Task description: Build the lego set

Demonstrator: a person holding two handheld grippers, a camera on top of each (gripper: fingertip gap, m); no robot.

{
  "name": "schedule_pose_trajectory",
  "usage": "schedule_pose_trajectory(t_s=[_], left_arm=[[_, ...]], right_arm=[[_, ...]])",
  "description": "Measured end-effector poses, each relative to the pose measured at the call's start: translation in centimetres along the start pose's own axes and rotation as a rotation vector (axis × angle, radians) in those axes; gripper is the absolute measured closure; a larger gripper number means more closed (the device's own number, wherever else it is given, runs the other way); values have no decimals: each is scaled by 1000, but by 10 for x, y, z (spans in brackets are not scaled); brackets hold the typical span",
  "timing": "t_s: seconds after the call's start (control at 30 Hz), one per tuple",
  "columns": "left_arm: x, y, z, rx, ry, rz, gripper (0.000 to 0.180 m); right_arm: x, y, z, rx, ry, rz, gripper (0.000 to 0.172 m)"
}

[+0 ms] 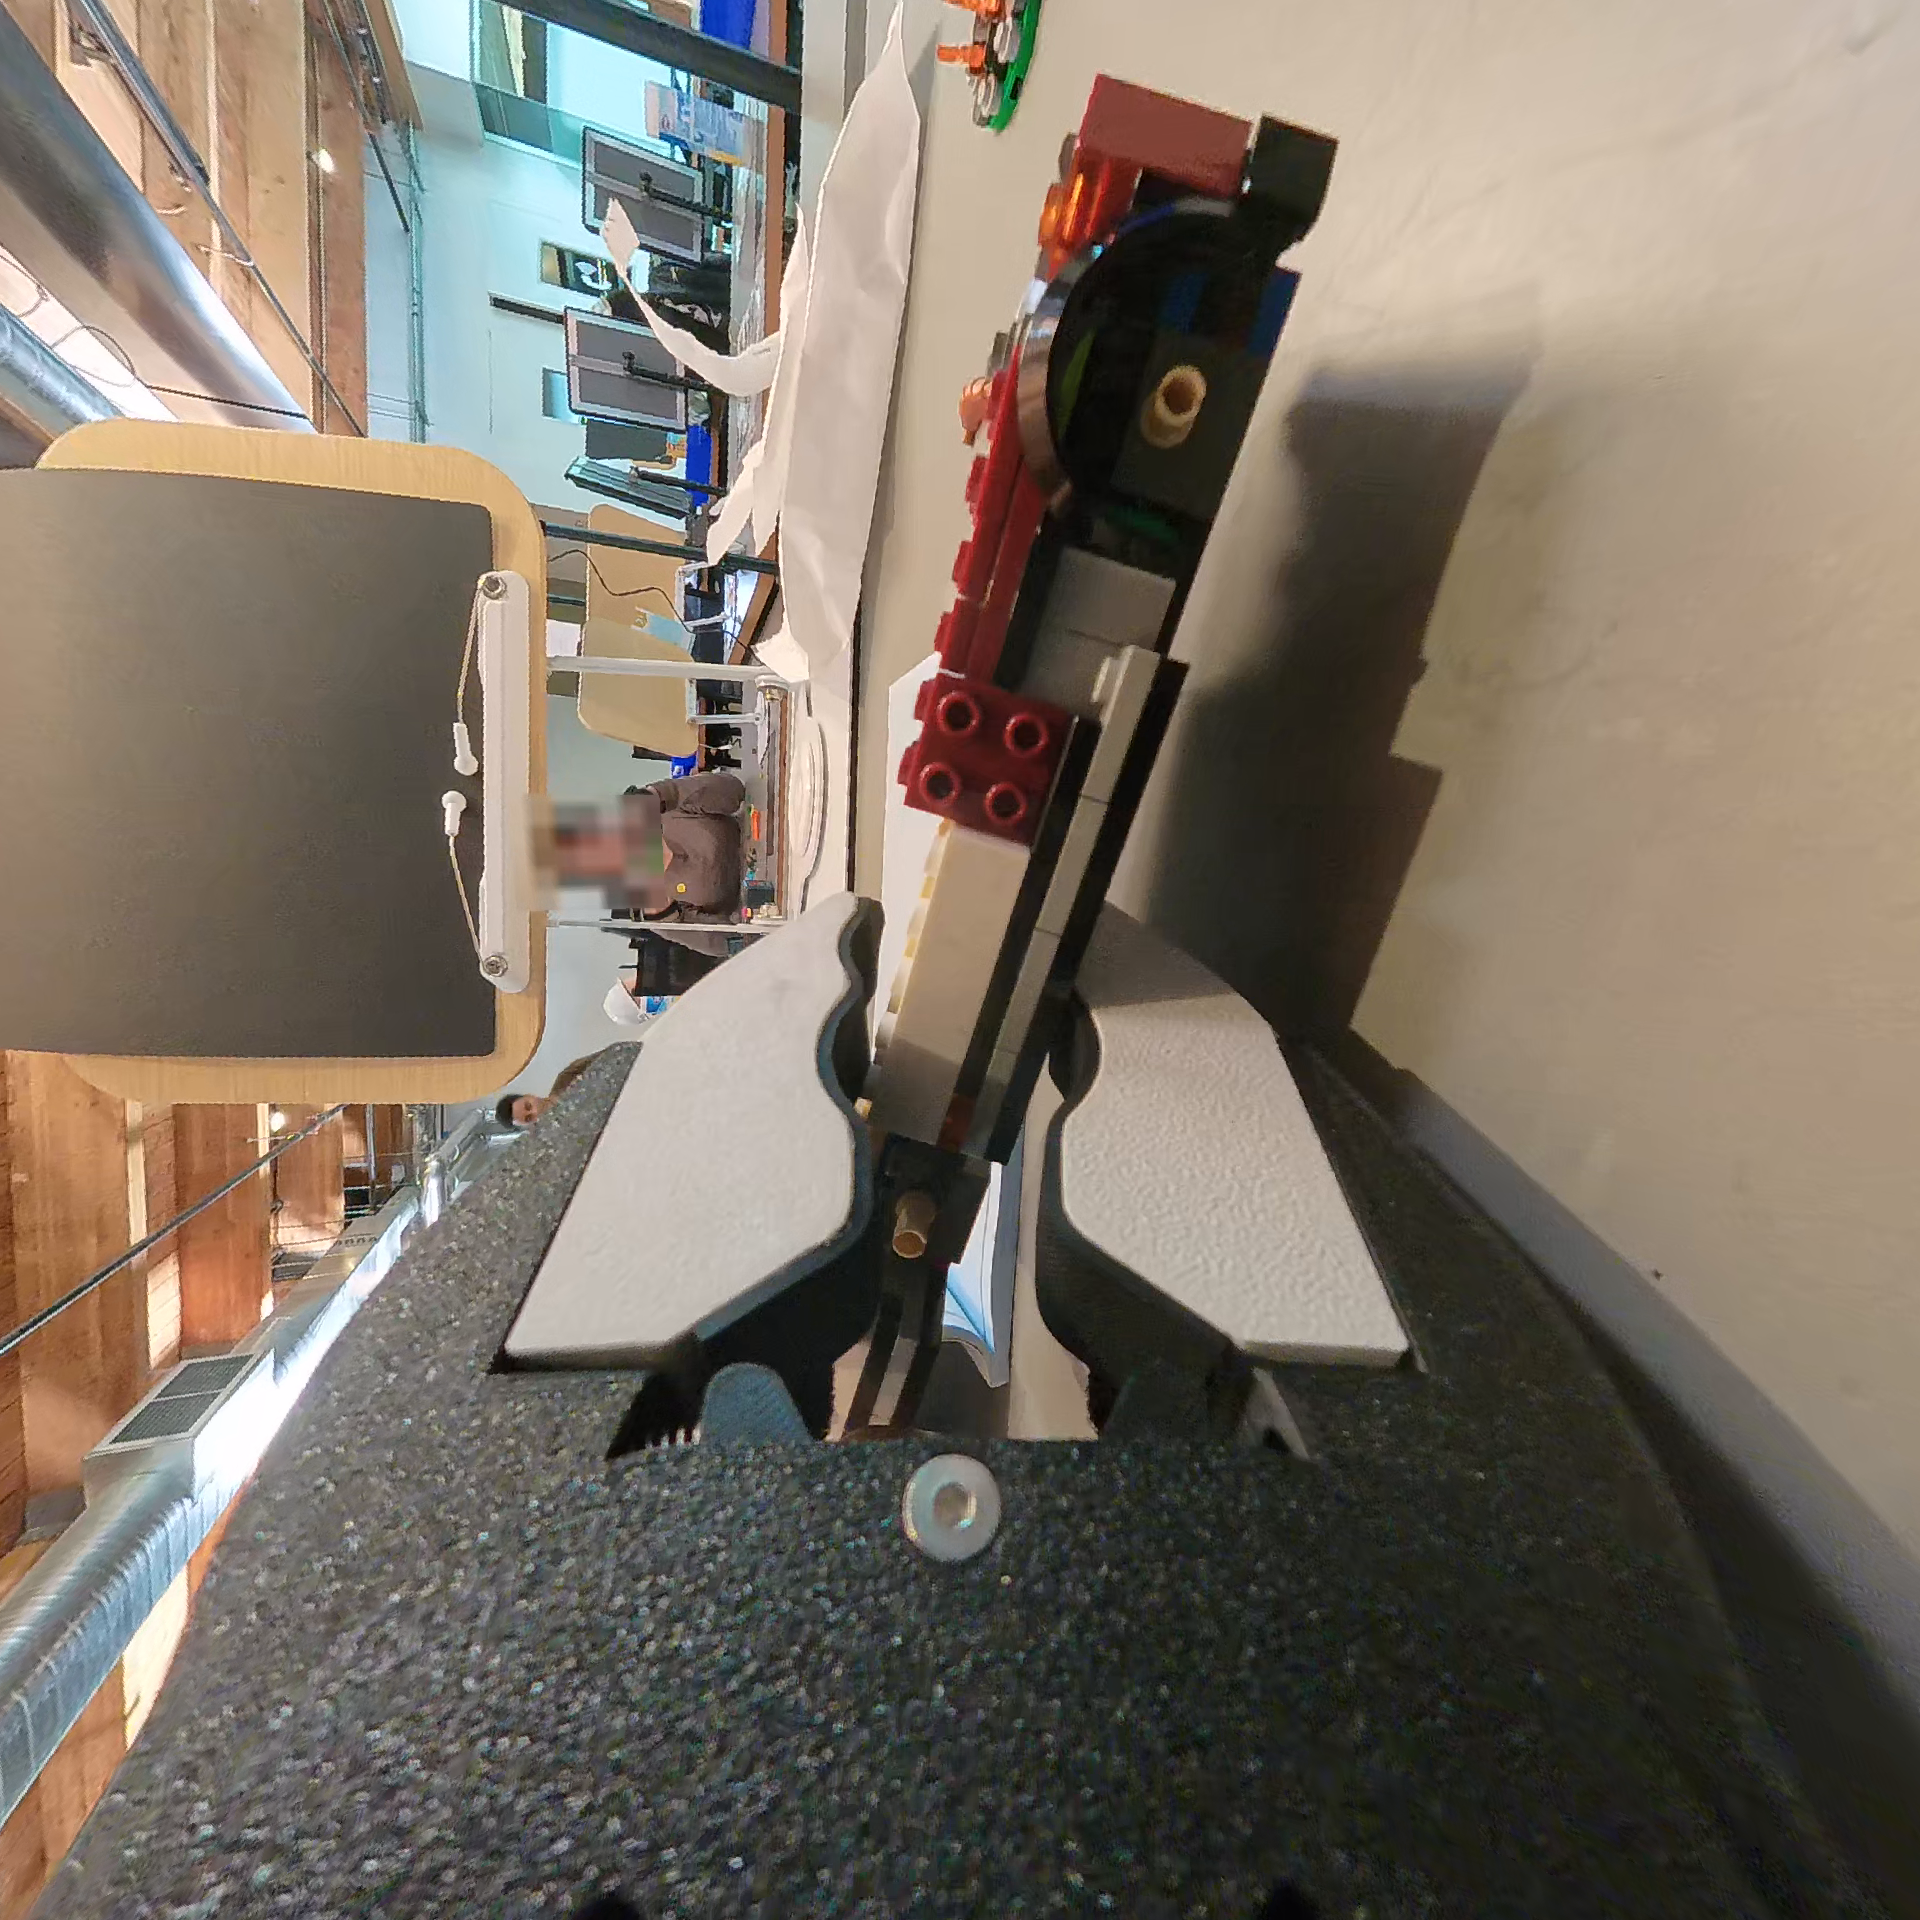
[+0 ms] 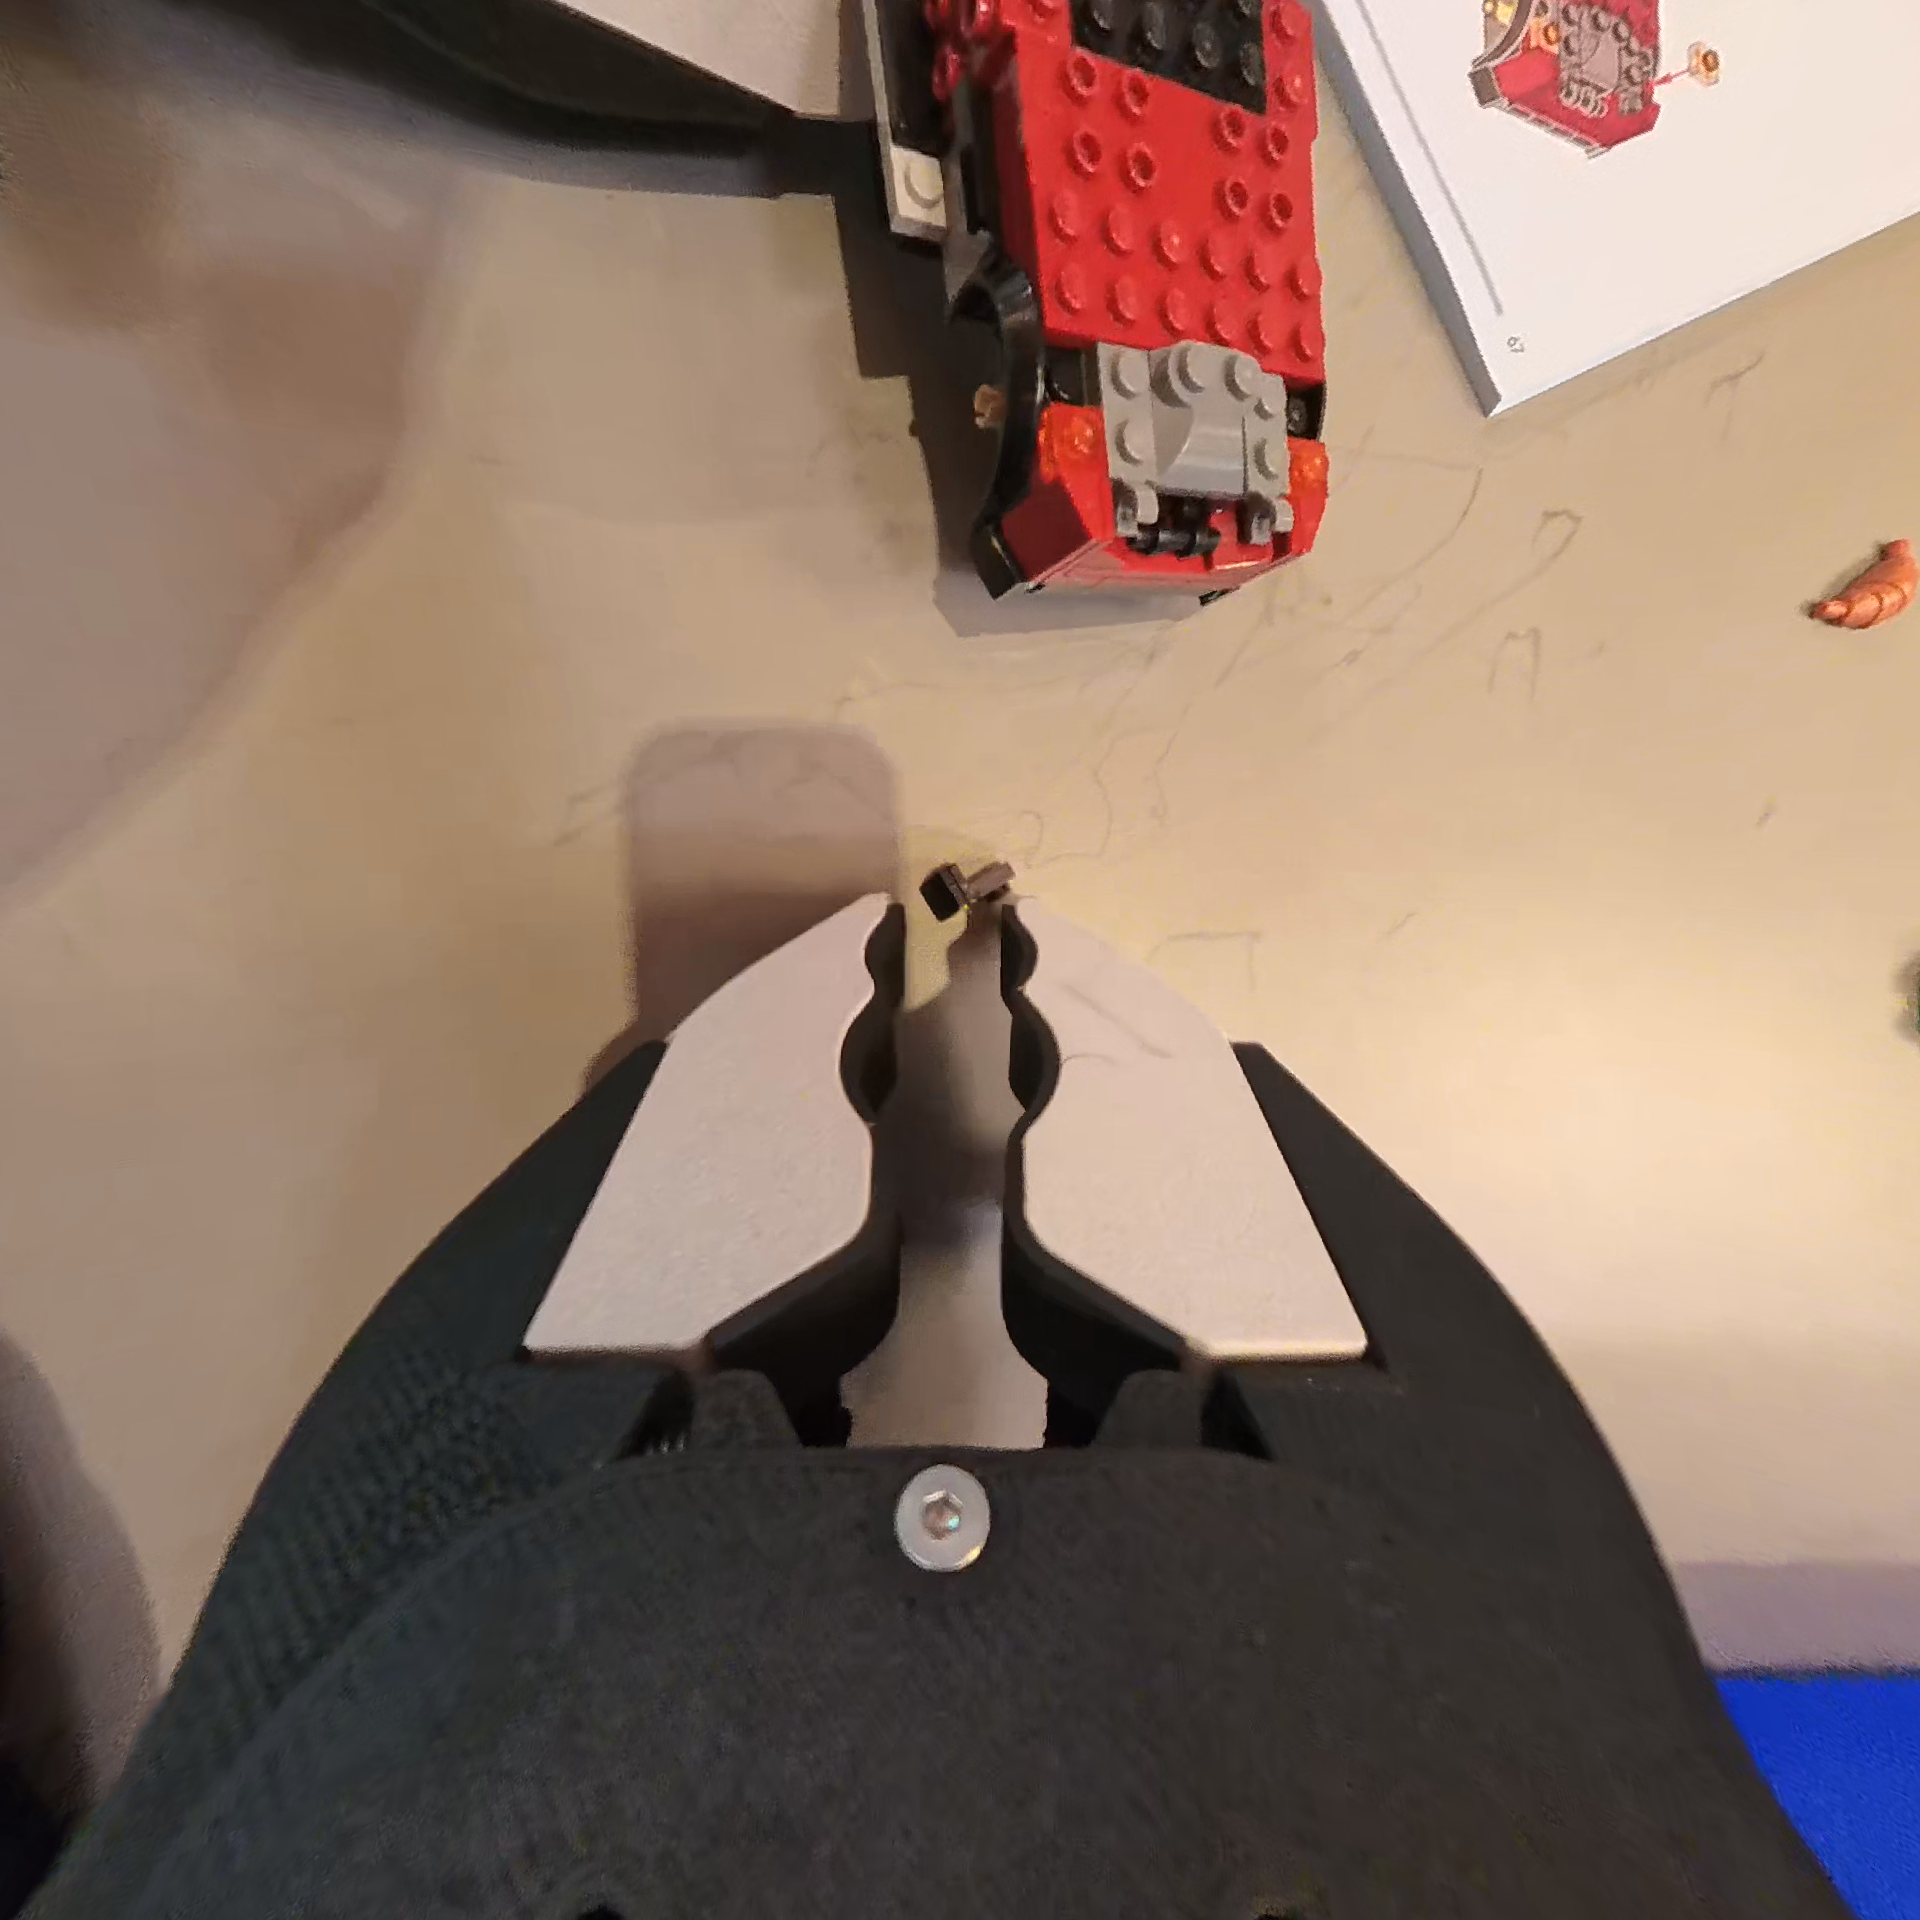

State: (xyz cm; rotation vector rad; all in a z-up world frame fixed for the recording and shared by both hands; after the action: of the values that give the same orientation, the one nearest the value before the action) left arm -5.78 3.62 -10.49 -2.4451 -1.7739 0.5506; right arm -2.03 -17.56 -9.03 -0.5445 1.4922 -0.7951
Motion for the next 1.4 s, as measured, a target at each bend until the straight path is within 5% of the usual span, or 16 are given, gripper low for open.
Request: schedule_pose_trajectory(t_s=[0.37, 0.53, 1.0, 1.4], left_arm=[[-2, 0, 2, 13, 9, 0, 149], [-3, 0, 2, 20, 8, 4, 149], [-4, 0, 3, 57, -1, 8, 149], [-8, 0, 0, 135, -42, -56, 150]], right_arm=[[-6, 8, -11, 22, -150, 65, 163], [-6, 1, -12, -30, -248, 104, 153], [4, 4, 6, -207, -139, 148, 151], [0, 4, -2, -171, -261, 200, 163]])
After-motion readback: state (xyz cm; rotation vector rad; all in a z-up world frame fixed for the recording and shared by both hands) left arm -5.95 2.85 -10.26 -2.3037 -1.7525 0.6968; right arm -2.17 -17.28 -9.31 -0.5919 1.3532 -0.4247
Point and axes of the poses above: each gripper's, where its closed fingertips meet, y out along the fingers, x out of its underside, z = x × y across the jaws, the point moved 10 cm from there along -y, back along the fingers, and after that the axes turned 8 degrees about z, right-handed, at the moved point
